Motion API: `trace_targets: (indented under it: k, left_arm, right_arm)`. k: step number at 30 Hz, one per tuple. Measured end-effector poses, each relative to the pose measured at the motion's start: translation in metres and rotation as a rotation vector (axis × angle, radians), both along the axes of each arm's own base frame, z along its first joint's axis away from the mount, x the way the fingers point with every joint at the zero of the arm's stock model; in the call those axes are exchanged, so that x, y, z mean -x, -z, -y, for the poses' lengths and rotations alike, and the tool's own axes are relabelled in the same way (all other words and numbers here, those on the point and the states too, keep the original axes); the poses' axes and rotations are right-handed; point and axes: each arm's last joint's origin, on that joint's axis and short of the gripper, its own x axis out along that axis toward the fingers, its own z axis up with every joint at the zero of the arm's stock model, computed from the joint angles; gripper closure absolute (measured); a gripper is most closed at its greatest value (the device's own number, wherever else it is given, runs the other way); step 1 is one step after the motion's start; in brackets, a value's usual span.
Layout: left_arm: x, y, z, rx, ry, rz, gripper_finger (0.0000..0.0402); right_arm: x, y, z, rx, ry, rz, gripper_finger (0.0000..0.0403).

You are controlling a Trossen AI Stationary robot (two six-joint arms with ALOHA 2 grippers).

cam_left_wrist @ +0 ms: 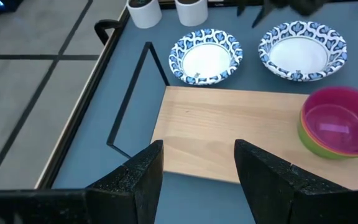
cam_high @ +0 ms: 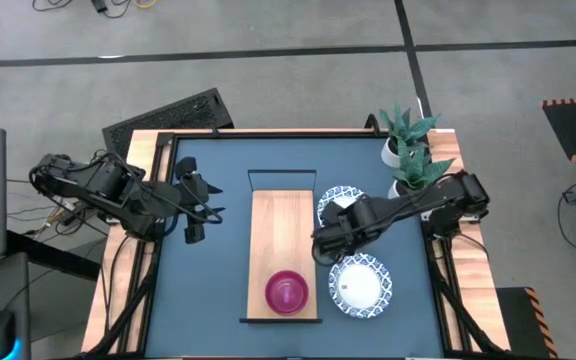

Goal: Place and stack bowls onto a shelf
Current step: Remove the top white bowl from the stacked bowl

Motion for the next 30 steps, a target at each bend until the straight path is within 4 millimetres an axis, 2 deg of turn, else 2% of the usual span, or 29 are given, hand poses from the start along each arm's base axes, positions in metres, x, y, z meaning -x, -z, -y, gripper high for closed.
trace_targets:
  k: [6, 10, 14, 22, 30]
  left_arm:
    - [0.000, 0.000, 0.000, 0.017, -0.003, 0.002, 0.0219]
    - [0.000, 0.000, 0.000, 0.020, -0.005, 0.002, 0.0219]
    - [0.000, 0.000, 0.000, 0.034, -0.016, 0.007, 0.0219]
    - [0.002, 0.003, -0.001, 0.047, -0.036, -0.021, 0.0219]
    - [0.005, 0.005, -0.001, 0.050, -0.050, -0.051, 0.0219]
  right_arm:
    - [-0.002, 0.055, -0.001, -0.075, -0.137, -0.048, 0.0207]
    - [0.000, 0.076, 0.008, -0.097, -0.185, -0.088, 0.0207]
    - [0.000, 0.083, 0.020, -0.095, -0.219, -0.111, 0.0207]
    - [-0.011, 0.096, 0.038, -0.187, -0.321, -0.035, 0.0207]
    - [-0.014, 0.096, 0.058, -0.181, -0.326, -0.041, 0.0207]
